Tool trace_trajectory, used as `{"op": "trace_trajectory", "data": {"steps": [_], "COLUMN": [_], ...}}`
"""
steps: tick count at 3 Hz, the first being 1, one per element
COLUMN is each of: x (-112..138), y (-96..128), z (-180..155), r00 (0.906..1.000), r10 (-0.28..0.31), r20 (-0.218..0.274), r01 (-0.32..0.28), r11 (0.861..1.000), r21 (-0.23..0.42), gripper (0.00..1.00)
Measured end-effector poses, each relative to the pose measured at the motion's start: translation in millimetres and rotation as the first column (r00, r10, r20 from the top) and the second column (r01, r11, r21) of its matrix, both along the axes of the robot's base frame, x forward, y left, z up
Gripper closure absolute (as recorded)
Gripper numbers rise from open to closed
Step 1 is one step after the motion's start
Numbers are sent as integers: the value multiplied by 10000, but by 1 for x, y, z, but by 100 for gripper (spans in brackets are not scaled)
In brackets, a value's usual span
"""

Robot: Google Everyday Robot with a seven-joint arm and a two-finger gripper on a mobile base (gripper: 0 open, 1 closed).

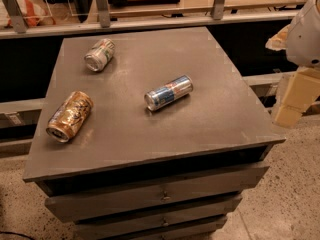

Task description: Move redbull can near orange can

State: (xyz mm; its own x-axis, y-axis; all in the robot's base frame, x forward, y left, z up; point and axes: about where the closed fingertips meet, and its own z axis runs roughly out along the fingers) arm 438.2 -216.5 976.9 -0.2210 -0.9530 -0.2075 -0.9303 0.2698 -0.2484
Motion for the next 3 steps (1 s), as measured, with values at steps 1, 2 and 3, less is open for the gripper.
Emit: {"op": "trace_trajectory", "data": {"steps": [1, 2, 3], "x": [0, 4, 17], "y": [0, 4, 15], "z": [0, 2, 1], "r00": [10000, 9992, 9887], "r10": [1, 407, 1496], "r20": [0, 44, 64], "r01": [-1, -408, -1495], "r11": [10000, 9988, 9849], "r21": [1, 271, 874], "gripper": [0, 0, 0]}}
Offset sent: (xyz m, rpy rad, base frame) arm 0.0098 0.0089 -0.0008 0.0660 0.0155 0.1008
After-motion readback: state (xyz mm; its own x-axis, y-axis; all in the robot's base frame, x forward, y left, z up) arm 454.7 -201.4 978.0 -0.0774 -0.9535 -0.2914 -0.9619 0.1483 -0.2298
